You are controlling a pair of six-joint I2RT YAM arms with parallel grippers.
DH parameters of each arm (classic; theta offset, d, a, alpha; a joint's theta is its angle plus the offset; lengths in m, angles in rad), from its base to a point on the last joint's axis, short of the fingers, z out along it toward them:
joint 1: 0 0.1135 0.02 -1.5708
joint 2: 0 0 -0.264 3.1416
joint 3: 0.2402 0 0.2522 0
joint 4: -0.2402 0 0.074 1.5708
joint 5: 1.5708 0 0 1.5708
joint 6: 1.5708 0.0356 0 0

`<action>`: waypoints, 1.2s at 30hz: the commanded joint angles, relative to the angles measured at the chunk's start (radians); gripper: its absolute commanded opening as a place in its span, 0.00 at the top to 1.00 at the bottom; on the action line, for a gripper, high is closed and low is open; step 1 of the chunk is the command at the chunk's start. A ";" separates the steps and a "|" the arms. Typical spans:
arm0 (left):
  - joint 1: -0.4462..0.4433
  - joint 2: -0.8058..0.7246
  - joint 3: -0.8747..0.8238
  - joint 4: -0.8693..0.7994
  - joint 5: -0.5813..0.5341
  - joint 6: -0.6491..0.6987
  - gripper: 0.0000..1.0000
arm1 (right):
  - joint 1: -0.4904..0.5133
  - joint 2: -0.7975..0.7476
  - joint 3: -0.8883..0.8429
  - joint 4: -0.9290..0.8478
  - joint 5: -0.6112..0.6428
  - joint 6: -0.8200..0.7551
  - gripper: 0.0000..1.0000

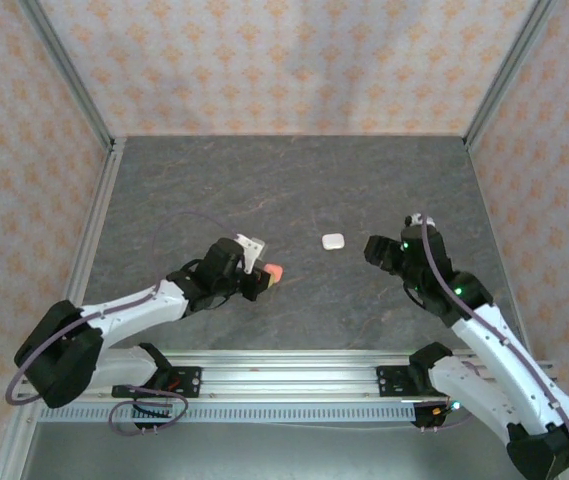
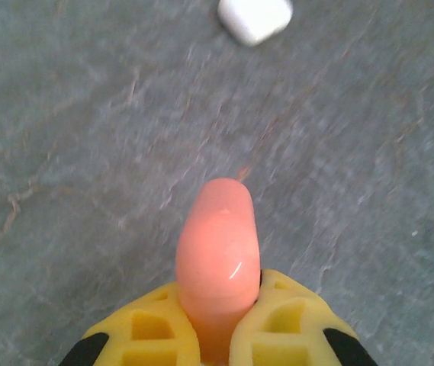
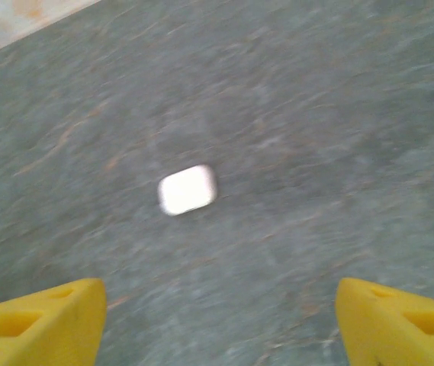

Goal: Insert wireless bluetooth earbuds into charging case

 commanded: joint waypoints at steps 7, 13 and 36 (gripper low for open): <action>0.004 0.145 0.021 -0.004 -0.004 -0.053 0.71 | -0.003 -0.052 -0.128 0.090 0.372 -0.044 0.02; 0.005 0.113 0.099 -0.123 -0.188 -0.021 0.32 | -0.006 0.002 -0.173 0.173 0.530 -0.094 0.01; 0.431 -0.144 -0.034 0.072 -0.773 0.184 0.00 | -0.296 0.240 -0.421 0.954 0.341 -0.374 0.01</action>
